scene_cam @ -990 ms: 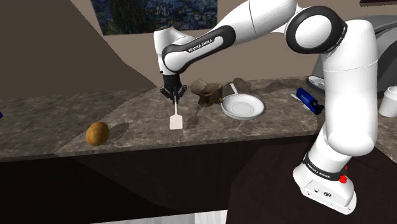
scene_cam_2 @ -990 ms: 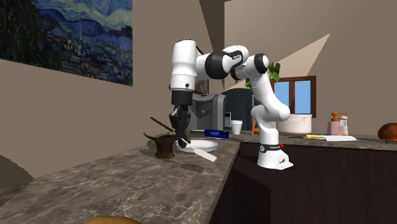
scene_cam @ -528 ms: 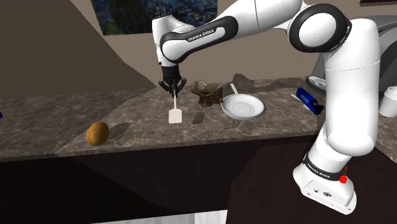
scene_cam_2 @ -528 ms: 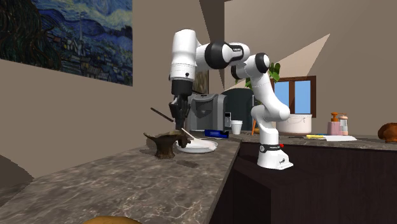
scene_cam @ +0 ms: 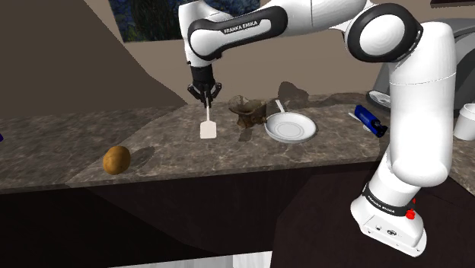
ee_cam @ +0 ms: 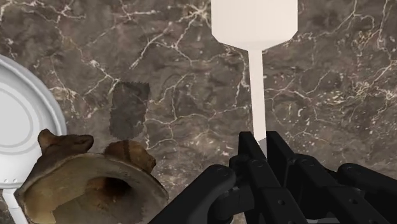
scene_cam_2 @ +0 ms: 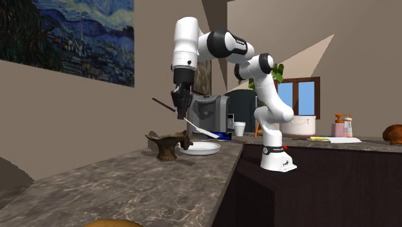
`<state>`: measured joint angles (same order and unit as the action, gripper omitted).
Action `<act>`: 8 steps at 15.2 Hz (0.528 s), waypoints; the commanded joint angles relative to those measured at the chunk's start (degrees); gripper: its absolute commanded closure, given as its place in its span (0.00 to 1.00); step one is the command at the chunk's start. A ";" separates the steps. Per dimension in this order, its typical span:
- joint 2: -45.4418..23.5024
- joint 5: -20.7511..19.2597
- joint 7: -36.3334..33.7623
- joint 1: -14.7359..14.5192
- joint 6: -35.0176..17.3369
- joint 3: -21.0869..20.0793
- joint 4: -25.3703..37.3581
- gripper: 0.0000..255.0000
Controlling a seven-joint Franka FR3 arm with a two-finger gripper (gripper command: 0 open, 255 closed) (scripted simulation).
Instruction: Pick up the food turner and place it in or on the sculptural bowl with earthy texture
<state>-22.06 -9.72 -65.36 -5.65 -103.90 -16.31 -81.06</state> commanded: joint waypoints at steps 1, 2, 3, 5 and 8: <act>0.14 0.06 0.04 -0.12 1.39 -0.07 1.23 1.00; 0.11 0.08 0.11 -0.18 2.17 -0.08 2.04 1.00; 0.07 0.08 0.16 -0.24 2.92 -0.10 2.84 1.00; 1.95 0.83 2.58 1.82 2.07 0.46 0.37 1.00; 4.30 1.85 6.30 4.73 1.09 1.44 -2.59 1.00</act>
<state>-19.10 -8.35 -60.40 -2.00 -102.21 -15.17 -81.82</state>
